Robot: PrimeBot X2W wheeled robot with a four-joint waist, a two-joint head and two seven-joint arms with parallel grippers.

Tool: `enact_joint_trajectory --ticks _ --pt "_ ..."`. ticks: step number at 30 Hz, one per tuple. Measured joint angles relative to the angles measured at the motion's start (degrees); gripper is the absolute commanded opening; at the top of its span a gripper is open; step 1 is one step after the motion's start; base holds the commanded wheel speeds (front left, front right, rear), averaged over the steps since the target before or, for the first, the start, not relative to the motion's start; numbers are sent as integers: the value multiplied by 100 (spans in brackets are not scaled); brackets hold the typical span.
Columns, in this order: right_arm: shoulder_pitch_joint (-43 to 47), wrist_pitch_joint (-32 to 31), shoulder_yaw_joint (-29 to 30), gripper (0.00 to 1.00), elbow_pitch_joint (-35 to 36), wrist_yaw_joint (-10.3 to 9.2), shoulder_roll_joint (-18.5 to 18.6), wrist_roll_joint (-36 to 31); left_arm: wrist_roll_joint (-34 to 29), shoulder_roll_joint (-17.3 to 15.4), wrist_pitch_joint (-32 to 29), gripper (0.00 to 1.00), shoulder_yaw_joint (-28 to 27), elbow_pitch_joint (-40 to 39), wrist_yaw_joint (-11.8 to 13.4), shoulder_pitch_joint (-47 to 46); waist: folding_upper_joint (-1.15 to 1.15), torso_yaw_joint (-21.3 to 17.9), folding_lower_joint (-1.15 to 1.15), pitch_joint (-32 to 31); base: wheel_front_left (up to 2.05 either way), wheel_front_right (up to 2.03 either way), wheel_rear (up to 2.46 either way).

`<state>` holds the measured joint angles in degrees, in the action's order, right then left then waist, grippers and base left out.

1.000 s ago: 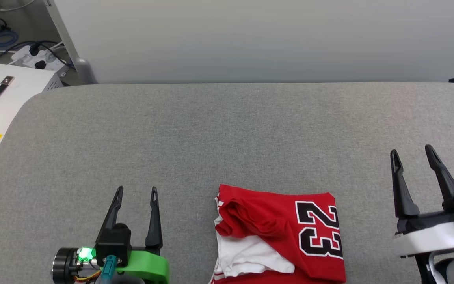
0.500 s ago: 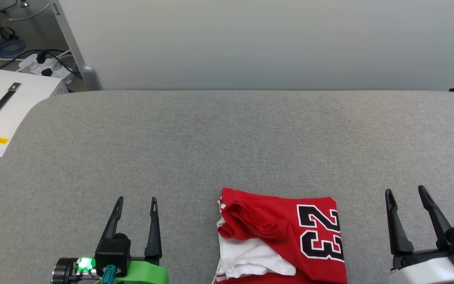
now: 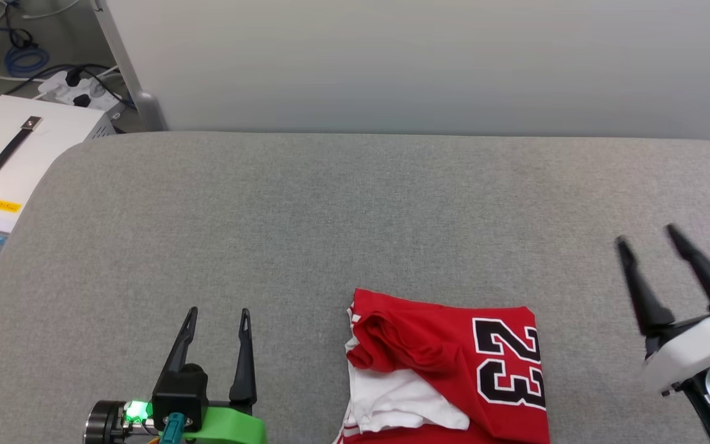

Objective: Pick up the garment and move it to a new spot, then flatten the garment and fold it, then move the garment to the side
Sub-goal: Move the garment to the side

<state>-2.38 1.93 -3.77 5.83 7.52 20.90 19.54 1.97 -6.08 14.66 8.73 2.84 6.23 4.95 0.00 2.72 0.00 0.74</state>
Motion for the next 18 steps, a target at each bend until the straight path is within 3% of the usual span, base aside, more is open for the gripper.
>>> enact_joint_trajectory --ticks 4,9,13,18 --pt "-189 -1489 -630 100 -11 0 726 1183 0 7 0 100 10 -2 -3 -46 0 39 0 108 0 0 0" --pt "-313 -2778 -1134 100 -44 0 1227 2251 -7 23 0 100 25 -10 -3 -215 0 102 0 290 0 0 0" --pt "-374 -3453 -1455 100 -212 0 1381 2795 -8 57 0 100 53 -37 -3 -369 0 176 0 470 0 0 0" --pt "-569 -3765 -1742 100 -526 0 1349 3026 -9 86 0 100 91 -53 -3 -519 0 285 0 712 0 0 0"
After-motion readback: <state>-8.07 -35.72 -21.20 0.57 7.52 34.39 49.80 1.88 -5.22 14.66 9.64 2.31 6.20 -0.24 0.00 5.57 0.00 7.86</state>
